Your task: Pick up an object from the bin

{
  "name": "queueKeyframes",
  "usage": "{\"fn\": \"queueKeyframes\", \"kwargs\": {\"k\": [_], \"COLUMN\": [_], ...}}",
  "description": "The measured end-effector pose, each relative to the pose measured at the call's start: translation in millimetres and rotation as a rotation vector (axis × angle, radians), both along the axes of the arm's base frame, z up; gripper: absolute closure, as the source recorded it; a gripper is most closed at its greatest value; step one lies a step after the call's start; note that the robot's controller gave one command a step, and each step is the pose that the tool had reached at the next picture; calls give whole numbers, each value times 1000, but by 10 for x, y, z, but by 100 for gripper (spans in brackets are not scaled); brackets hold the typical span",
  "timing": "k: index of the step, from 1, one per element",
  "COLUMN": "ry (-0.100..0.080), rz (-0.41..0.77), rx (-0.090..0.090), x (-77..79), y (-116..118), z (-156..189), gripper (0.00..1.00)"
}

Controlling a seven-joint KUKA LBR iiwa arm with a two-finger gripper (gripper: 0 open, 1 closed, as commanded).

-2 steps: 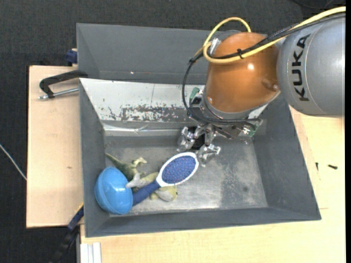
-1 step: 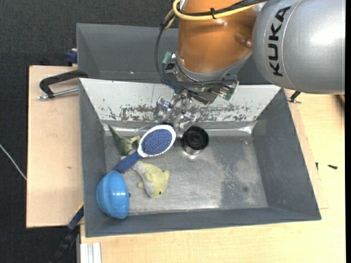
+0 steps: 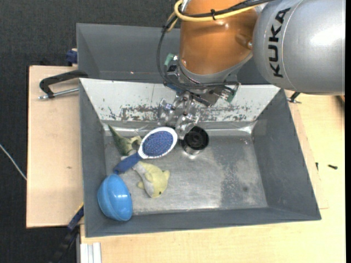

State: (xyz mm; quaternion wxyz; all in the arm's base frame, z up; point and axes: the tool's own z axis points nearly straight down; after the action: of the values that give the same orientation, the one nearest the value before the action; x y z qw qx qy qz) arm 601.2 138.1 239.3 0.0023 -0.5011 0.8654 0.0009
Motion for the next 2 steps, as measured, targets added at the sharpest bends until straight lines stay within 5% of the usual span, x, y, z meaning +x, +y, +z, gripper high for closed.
{"fn": "queueKeyframes", "kwargs": {"k": [1, 2], "ry": [4, -12], "rz": [-388, -374], "rx": [-5, -25], "x": [-150, 29], "y": [-469, -557], "z": [-424, -726], "gripper": [100, 100]}}
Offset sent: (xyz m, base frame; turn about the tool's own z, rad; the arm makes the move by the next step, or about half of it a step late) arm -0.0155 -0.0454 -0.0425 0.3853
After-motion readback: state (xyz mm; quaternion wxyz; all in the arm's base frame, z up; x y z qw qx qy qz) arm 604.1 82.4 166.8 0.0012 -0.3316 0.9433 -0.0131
